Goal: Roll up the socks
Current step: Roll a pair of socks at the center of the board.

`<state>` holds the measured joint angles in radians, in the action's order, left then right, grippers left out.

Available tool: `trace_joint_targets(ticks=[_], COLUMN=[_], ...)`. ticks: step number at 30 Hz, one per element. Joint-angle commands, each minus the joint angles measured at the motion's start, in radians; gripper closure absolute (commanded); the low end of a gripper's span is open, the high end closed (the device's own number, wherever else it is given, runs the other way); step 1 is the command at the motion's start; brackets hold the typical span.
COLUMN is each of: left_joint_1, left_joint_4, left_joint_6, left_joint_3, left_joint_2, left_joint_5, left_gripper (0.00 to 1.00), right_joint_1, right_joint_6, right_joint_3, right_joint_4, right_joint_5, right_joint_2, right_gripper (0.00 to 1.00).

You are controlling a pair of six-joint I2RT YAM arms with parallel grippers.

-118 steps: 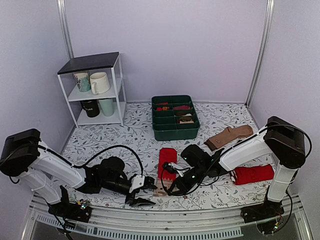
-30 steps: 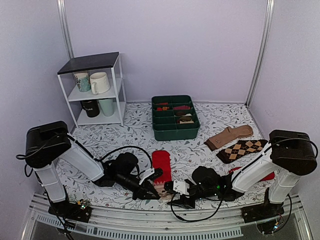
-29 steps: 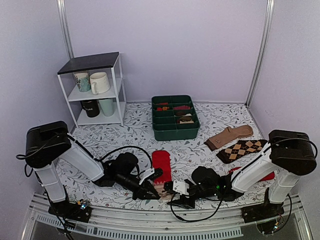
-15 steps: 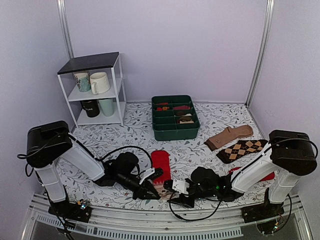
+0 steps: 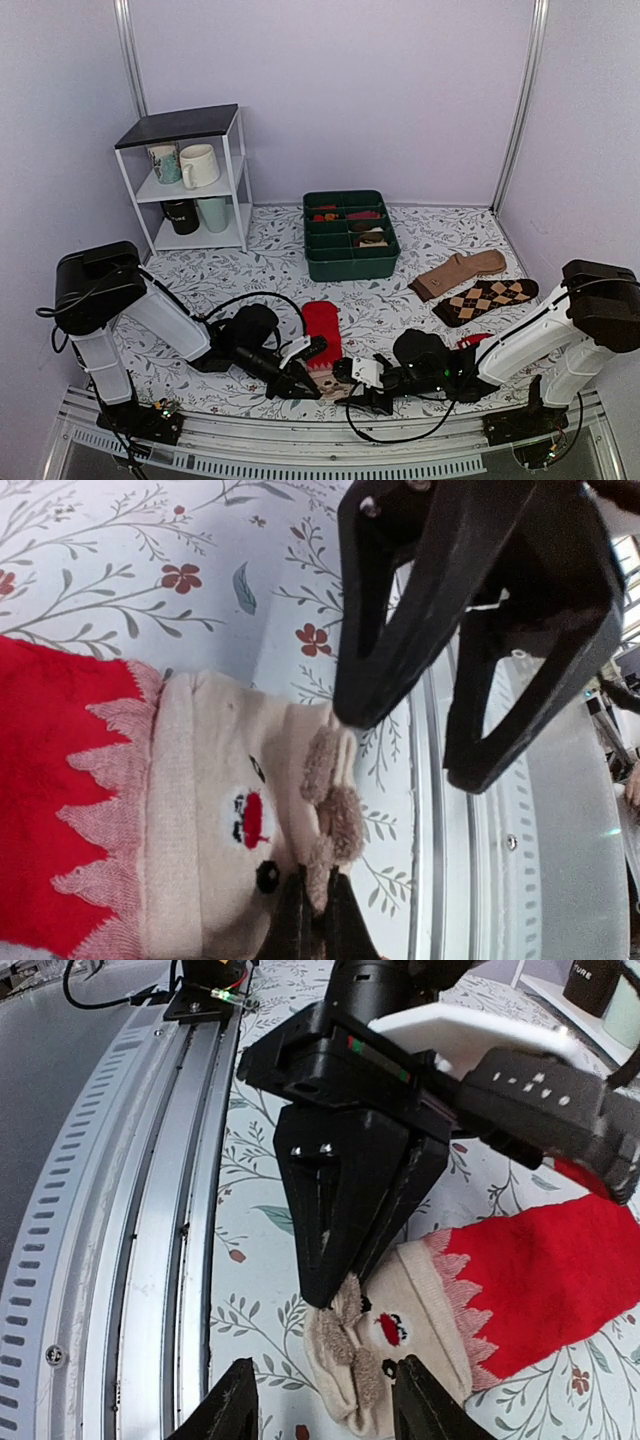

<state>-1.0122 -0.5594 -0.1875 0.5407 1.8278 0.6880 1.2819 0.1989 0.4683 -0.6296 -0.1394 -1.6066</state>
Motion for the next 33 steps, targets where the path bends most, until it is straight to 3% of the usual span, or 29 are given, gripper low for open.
trace_joint_targets(ticks=[1, 11, 19, 23, 33], left_joint_1=[0.001, 0.001, 0.001, 0.0, 0.0], left_joint_4=[0.138, 0.136, 0.139, 0.145, 0.144], left_joint_6=[0.014, 0.013, 0.017, 0.019, 0.02], left_joint_3=[-0.015, -0.021, -0.016, -0.014, -0.012], left_joint_2=[0.048, 0.045, 0.051, 0.05, 0.055], left_joint_5=[-0.03, -0.03, -0.024, -0.024, -0.024], left_gripper=[1.0, 1.0, 1.0, 1.0, 1.0], right_joint_1=[0.007, 0.007, 0.007, 0.007, 0.008], right_joint_6=[0.011, 0.025, 0.021, 0.03, -0.034], right_joint_3=[0.022, 0.063, 0.026, 0.032, 0.038], right_joint_4=[-0.031, -0.047, -0.043, -0.017, -0.032], right_joint_5=[-0.026, 0.012, 0.047, 0.007, -0.093], right_joint_2=[-0.078, -0.167, -0.085, -0.028, -0.1], right_gripper=[0.55, 0.56, 0.56, 0.56, 0.58])
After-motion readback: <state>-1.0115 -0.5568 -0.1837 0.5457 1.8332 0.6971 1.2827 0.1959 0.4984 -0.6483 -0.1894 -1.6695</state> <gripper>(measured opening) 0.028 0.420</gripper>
